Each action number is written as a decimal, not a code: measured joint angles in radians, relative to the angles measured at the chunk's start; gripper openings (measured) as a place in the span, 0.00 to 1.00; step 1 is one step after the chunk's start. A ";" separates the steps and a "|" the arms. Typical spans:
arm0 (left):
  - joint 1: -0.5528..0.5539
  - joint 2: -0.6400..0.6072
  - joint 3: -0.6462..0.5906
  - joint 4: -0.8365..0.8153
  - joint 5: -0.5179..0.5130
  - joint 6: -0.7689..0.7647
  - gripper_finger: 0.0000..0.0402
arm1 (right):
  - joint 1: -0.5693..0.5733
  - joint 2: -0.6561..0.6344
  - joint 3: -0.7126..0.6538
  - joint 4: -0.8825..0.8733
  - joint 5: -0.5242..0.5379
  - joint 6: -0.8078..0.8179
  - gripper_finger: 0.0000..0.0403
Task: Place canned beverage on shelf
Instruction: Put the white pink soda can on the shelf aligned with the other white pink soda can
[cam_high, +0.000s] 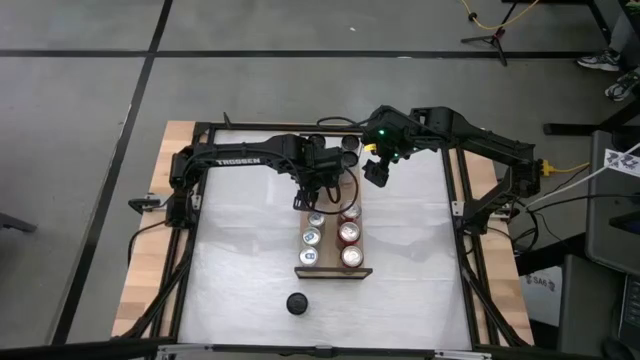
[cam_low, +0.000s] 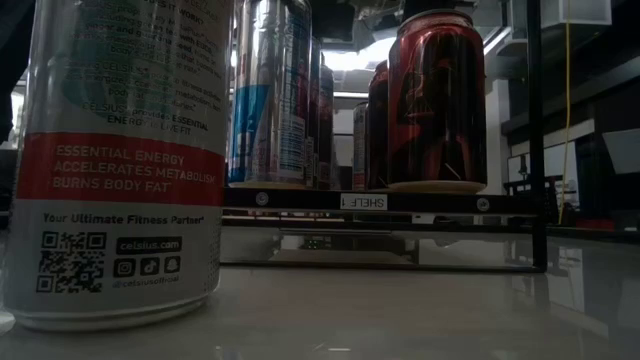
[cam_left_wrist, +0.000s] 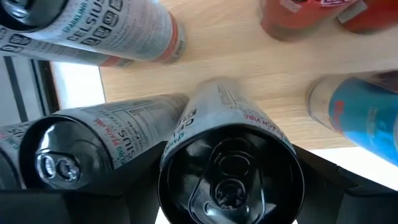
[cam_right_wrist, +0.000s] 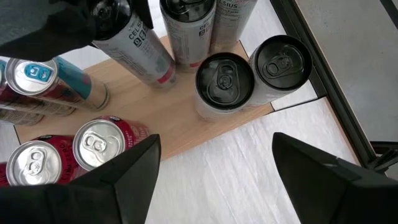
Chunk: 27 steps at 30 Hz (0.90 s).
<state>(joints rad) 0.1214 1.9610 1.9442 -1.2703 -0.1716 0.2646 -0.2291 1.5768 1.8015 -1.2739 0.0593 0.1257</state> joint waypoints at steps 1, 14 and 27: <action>-0.002 0.000 0.000 -0.002 0.006 0.000 0.67 | 0.000 0.000 0.000 0.000 0.000 0.000 0.74; -0.017 0.000 0.000 -0.042 0.011 0.033 0.67 | 0.000 0.000 0.000 0.000 0.000 0.000 0.74; -0.017 0.000 0.000 -0.030 0.006 0.026 0.67 | 0.000 0.000 0.000 0.000 0.000 0.000 0.74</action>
<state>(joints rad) 0.1043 1.9610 1.9442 -1.2999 -0.1658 0.2901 -0.2291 1.5768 1.8015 -1.2741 0.0593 0.1257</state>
